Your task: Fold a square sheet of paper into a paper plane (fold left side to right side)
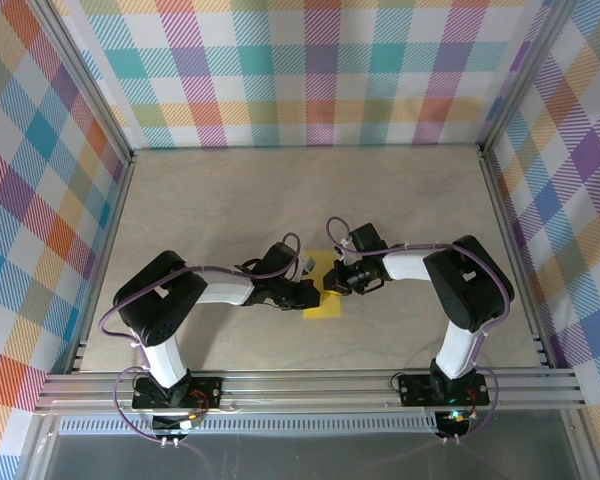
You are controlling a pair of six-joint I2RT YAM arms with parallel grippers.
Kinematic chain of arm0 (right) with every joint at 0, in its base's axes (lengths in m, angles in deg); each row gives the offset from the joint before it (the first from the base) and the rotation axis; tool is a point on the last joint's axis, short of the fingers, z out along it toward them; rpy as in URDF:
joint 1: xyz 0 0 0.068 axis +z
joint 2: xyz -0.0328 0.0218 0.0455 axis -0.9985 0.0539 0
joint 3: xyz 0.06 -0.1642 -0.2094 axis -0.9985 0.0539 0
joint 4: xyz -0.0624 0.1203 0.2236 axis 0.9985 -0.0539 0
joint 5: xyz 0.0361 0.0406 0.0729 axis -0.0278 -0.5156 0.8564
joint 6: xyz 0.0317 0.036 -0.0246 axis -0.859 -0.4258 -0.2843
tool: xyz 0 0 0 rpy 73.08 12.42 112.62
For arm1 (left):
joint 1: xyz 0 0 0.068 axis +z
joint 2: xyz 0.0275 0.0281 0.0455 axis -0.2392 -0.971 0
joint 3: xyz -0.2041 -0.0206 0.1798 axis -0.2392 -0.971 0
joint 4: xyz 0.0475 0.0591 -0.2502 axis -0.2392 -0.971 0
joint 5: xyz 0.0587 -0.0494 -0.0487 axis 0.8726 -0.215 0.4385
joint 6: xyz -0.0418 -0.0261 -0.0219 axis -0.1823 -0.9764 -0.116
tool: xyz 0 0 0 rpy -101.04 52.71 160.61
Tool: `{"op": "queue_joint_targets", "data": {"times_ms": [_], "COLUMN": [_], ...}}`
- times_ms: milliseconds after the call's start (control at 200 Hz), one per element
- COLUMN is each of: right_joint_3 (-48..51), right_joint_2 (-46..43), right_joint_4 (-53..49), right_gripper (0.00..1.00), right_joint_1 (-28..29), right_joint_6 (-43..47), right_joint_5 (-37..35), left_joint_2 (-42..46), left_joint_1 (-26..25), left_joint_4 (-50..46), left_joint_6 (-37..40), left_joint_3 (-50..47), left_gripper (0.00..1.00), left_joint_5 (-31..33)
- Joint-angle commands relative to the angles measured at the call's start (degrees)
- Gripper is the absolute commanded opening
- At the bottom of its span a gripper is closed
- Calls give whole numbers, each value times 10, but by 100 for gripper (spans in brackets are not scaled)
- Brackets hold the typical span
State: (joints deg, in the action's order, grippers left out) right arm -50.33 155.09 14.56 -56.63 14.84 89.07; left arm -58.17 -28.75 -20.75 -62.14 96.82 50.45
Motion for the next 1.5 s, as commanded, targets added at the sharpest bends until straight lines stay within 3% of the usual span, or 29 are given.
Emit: {"op": "queue_joint_targets", "data": {"times_ms": [0, 675, 765, 940, 1015, 1205, 1495], "right_joint_3": [13, -4, -8, -13, -12, 17, 90], "right_joint_2": [34, 24, 4, -54, -79, -155, -246], "right_joint_4": [-58, -66, -56, -52, -57, -47, 15], "right_gripper": [0, 0, 0, 25, 37, 58, 82], "right_joint_1": [-2, -4, -4, -4, -6, -20, -53], "right_joint_6": [9, 20, 16, 10, 8, -5, -43], "right_joint_5": [-53, -37, -17, -11, -22, -58, -62], "left_joint_2": [3, 113, 132, 154, 150, 120, 48], "left_joint_1": [3, 5, 11, 37, 54, 77, 78], "left_joint_4": [-3, -35, -40, -47, -44, -45, -31], "left_joint_6": [11, 19, 19, 29, 35, 57, 72], "left_joint_3": [-15, -98, -90, -67, -55, -24, 16], "left_gripper": [0, 0, 8, 37, 44, 46, 43], "left_joint_5": [-12, 13, 24, 53, 51, 34, -1]}}
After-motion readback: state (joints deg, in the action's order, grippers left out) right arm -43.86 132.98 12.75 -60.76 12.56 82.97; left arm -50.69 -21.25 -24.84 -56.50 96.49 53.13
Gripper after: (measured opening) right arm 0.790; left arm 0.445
